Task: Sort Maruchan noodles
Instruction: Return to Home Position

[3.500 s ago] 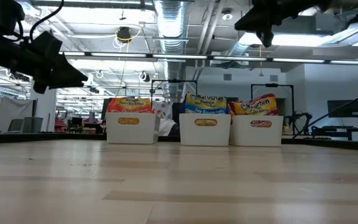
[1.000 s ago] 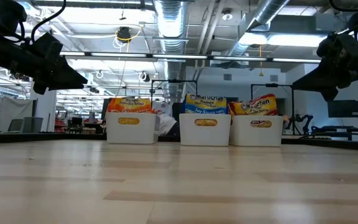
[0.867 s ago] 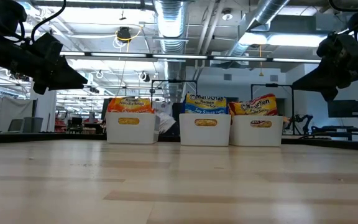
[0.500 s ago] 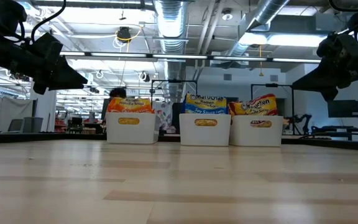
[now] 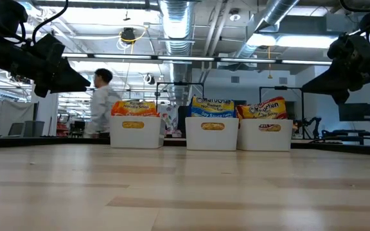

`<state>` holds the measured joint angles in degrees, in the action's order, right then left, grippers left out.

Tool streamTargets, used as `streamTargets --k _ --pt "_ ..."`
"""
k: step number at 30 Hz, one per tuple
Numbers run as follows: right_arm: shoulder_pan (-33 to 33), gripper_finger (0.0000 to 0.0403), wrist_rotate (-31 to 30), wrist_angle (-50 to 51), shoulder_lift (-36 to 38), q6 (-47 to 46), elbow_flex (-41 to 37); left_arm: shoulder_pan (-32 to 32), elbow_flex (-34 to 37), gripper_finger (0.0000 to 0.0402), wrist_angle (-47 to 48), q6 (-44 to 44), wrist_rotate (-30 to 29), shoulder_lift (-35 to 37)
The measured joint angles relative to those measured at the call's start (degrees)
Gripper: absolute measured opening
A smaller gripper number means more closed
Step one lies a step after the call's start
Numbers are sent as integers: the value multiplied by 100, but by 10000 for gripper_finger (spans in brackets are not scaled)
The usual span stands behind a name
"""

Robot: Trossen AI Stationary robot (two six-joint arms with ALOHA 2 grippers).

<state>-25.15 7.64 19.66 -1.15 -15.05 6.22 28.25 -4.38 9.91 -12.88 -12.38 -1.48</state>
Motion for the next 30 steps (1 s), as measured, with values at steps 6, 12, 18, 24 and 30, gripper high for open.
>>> streamTargets --k 6,12,18,24,30 --pt "0 52 0 -2 1 -1 -2 -206 0 152 1 0 -1 -1" --pt "0 52 0 0 1 0 -2 -251 0 152 0 0 -2 0" --pt "0 52 0 -2 1 0 -2 -251 0 152 1 0 -2 -2" --pt "0 52 0 -2 1 -1 -4 -251 0 152 2 0 -2 -2" --pt "0 52 0 -2 0 -1 -4 -251 0 152 2 0 -2 -1"
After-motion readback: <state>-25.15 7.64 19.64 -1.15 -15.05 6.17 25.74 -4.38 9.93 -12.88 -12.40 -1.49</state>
